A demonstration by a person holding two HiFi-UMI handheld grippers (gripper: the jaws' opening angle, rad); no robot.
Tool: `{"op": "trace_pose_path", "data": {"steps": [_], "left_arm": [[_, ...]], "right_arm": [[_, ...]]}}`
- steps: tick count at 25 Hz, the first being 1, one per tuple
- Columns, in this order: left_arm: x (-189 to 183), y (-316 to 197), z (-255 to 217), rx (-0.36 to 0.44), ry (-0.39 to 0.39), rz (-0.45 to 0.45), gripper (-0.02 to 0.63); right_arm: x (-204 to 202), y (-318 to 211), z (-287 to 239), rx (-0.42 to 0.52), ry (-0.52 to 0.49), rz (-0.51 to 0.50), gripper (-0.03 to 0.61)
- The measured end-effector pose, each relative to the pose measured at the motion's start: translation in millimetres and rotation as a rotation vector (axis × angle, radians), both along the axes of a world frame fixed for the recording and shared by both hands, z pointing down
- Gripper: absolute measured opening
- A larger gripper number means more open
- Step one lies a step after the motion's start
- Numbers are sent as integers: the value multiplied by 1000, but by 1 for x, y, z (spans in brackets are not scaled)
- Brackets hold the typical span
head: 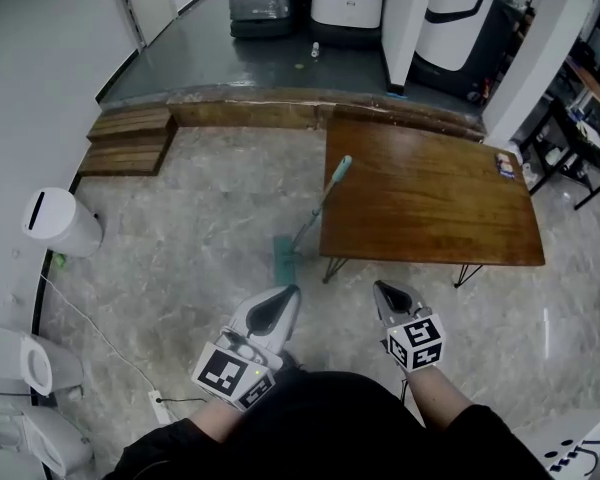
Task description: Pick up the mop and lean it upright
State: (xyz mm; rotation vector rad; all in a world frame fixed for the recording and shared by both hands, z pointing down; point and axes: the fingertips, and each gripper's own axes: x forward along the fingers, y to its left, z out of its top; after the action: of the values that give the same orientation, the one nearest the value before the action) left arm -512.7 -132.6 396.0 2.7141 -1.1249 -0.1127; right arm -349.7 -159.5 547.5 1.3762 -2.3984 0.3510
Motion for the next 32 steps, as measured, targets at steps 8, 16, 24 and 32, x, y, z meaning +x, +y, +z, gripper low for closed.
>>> {"op": "trace_pose_path", "data": {"steps": [8, 16, 24, 32], "left_arm": [[81, 64, 5, -36, -58, -23, 11], [106, 101, 16, -66, -95, -32, 11], [93, 110, -4, -6, -66, 48, 11], [76, 120, -7, 26, -27, 153, 11]], "right_arm": [[51, 71, -14, -3, -109, -37, 5], [74, 105, -26, 3, -193, -19, 4], [48, 118, -79, 108, -205, 19, 5], [-2, 128, -112, 158, -181, -5, 4]]}}
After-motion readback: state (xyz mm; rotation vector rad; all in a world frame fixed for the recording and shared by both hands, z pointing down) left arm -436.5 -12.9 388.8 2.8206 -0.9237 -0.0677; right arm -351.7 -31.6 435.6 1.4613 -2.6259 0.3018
